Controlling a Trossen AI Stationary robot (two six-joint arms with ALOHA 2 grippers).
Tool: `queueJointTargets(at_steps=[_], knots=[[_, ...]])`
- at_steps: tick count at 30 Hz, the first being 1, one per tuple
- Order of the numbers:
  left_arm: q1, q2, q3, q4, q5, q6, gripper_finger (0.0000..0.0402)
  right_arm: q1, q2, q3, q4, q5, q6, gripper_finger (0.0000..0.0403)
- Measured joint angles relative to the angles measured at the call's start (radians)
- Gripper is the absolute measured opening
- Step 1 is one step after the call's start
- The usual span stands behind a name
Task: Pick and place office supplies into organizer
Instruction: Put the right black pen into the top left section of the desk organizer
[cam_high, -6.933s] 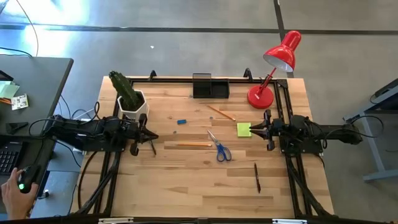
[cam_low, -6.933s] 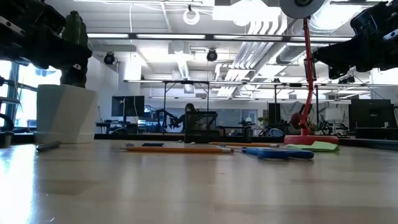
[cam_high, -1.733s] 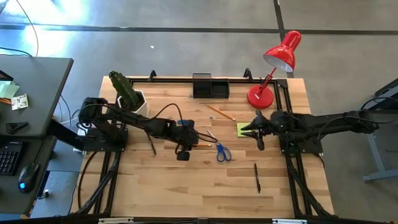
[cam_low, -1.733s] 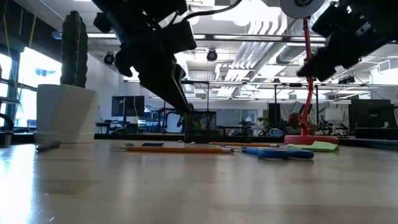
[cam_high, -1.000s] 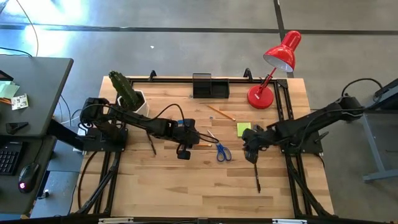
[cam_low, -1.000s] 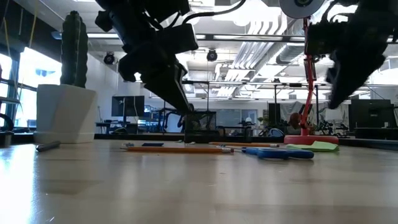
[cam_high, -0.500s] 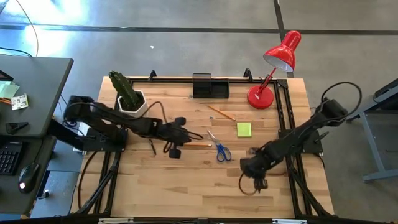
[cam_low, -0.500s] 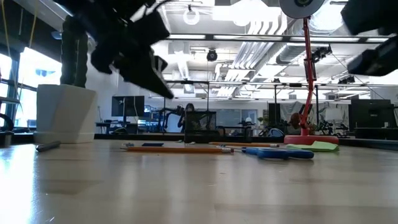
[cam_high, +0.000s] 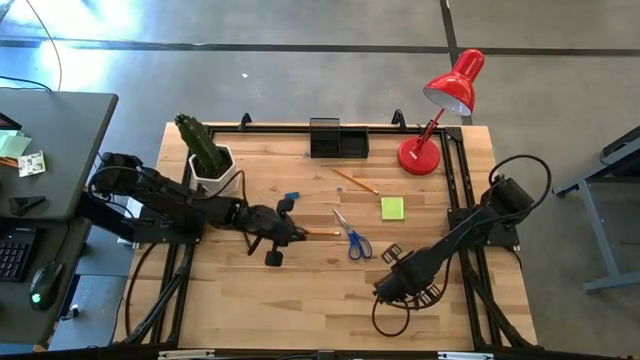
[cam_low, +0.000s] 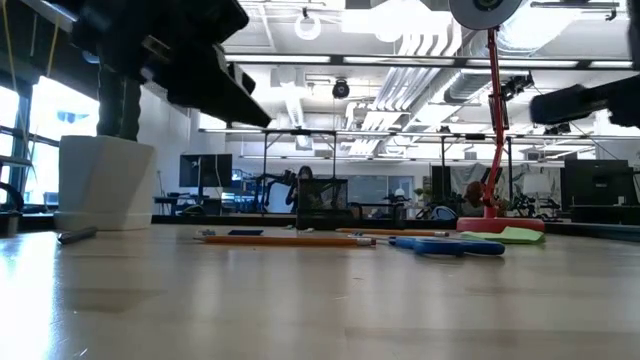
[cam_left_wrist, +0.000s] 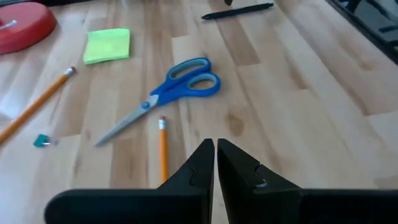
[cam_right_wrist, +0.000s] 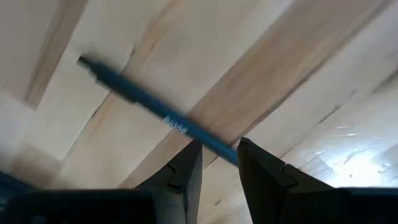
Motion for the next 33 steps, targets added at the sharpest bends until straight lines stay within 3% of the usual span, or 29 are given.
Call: queueJointTargets(at_steps=[12, 20, 33], knots=[[-0.180, 0.000, -0.036, 0.145, -0.208, -0.154, 0.0012, 0.140, 0.003, -0.003, 0.009, 0.095, -0.116, 0.0131], [-0.237, 0.004, -0.036, 0.173, -0.310, -0.245, 0.0012, 0.211, 0.005, -0.092, 0.105, 0.133, -0.118, 0.0133], [-0.296, 0.006, -0.035, 0.172, -0.420, -0.323, 0.0012, 0.237, 0.008, -0.097, 0.193, 0.172, -0.159, 0.0132]])
